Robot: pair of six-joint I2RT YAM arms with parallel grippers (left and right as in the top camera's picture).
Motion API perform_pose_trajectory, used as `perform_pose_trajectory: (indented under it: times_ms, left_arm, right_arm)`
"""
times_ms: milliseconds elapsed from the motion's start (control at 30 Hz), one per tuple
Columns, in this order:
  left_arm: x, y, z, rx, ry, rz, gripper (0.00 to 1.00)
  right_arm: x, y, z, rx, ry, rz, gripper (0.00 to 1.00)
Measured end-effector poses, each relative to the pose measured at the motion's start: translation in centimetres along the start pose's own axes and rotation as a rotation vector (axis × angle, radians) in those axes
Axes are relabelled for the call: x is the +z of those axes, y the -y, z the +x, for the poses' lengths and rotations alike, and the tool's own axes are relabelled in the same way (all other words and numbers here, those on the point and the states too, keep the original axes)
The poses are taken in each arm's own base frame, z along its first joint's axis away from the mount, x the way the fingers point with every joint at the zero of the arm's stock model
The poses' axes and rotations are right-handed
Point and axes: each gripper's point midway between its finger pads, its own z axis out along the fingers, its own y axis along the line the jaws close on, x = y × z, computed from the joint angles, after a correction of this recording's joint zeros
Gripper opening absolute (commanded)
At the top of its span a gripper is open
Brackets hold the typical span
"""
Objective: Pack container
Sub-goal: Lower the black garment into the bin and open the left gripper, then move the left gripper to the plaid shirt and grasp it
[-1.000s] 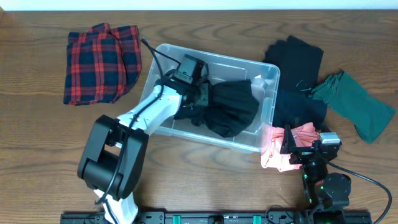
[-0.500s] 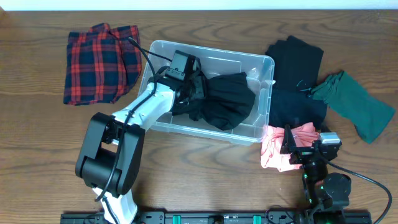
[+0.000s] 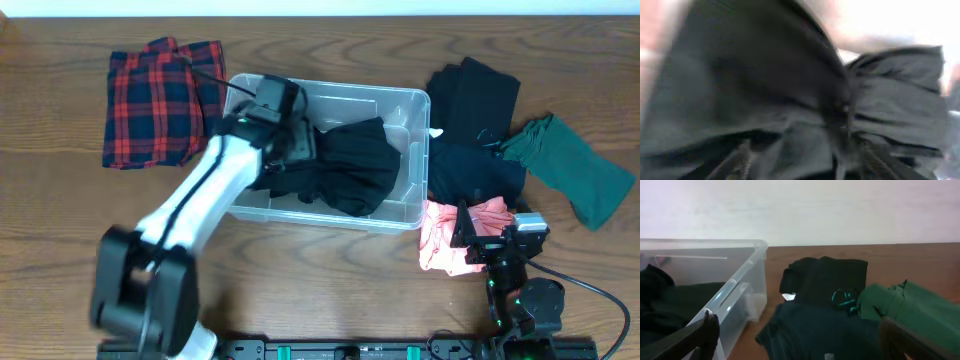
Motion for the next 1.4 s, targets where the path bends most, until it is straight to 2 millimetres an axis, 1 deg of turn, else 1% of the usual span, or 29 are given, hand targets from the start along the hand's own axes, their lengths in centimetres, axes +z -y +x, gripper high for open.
perform_pose_trajectory:
  times_ms: [100, 133, 200, 300, 400, 467, 500, 533, 600, 667, 767, 833, 867, 933, 1033, 1067, 1167, 1233, 1333, 1400]
  left_arm:
    - [-3.3, -1.0, -2.1, 0.037, 0.107, -0.026, 0.82]
    - [-3.9, -1.6, -2.7, 0.044, 0.13, -0.038, 0.83]
    - [-4.5, -3.2, -3.4, 0.036, 0.147, -0.066, 0.83]
    - [-4.8, -7.3, -4.7, -0.03, 0.157, -0.129, 0.84]
    - [-5.7, -12.6, -6.4, -0.142, 0.189, -0.164, 0.84]
    - [-6.7, -16.2, -7.8, -0.229, 0.232, -0.154, 0.84]
    - [-7.2, -17.5, -8.2, -0.26, 0.251, -0.141, 0.84]
    - [-8.0, -19.4, -9.0, -0.307, 0.283, -0.117, 0.84]
    - [-9.2, -21.9, -9.8, -0.36, 0.329, -0.083, 0.91]
    - [-10.6, -25.0, -10.3, -0.416, 0.38, -0.072, 0.94]
    - [-12.6, -29.3, -10.9, -0.474, 0.467, -0.072, 0.94]
    - [-13.2, -31.7, -11.1, -0.499, 0.505, -0.059, 0.95]
    - [-13.1, -32.7, -11.1, -0.509, 0.516, -0.045, 0.95]
    - [-12.1, -34.5, -11.0, -0.529, 0.516, -0.01, 0.95]
    - [-9.3, -36.4, -10.7, -0.546, 0.499, 0.058, 0.95]
    - [-8.0, -36.9, -10.7, -0.549, 0.494, 0.088, 0.95]
    - [-4.8, -37.9, -10.1, -0.562, 0.468, 0.165, 0.95]
    - [-2.8, -38.0, -9.3, -0.583, 0.432, 0.203, 0.95]
    - [-0.7, -38.2, -8.7, -0.602, 0.394, 0.24, 0.95]
    - [0.1, -38.3, -8.7, -0.599, 0.39, 0.257, 0.95]
  right_arm:
    - [0.0, 0.0, 0.0, 0.0, 0.0, 0.0, 0.99]
    - [0.0, 0.0, 0.0, 0.0, 0.0, 0.0, 0.99]
    - [0.0, 0.0, 0.0, 0.0, 0.0, 0.0, 0.99]
    - [0.0, 0.0, 0.0, 0.0, 0.0, 0.0, 0.99]
    - [0.0, 0.0, 0.0, 0.0, 0.0, 0.0, 0.99]
    - [0.0, 0.0, 0.0, 0.0, 0.0, 0.0, 0.99]
    - [0.0, 0.0, 0.0, 0.0, 0.0, 0.0, 0.99]
    - [0.0, 0.0, 0.0, 0.0, 0.0, 0.0, 0.99]
    - [0.0, 0.0, 0.0, 0.0, 0.0, 0.0, 0.99]
    - [0.0, 0.0, 0.0, 0.0, 0.0, 0.0, 0.99]
    - [0.0, 0.0, 0.0, 0.0, 0.0, 0.0, 0.99]
    - [0.0, 0.0, 0.0, 0.0, 0.0, 0.0, 0.99]
    - [0.0, 0.0, 0.0, 0.0, 0.0, 0.0, 0.99]
    - [0.0, 0.0, 0.0, 0.0, 0.0, 0.0, 0.99]
    - [0.0, 0.0, 0.0, 0.0, 0.0, 0.0, 0.99]
    - [0.0, 0.0, 0.0, 0.0, 0.0, 0.0, 0.99]
    - [0.0, 0.0, 0.0, 0.0, 0.001, 0.0, 0.99]
    - [0.0, 0.0, 0.0, 0.0, 0.0, 0.0, 0.99]
    - [0.0, 0.0, 0.0, 0.0, 0.0, 0.0, 0.99]
    - [0.0, 0.0, 0.0, 0.0, 0.0, 0.0, 0.99]
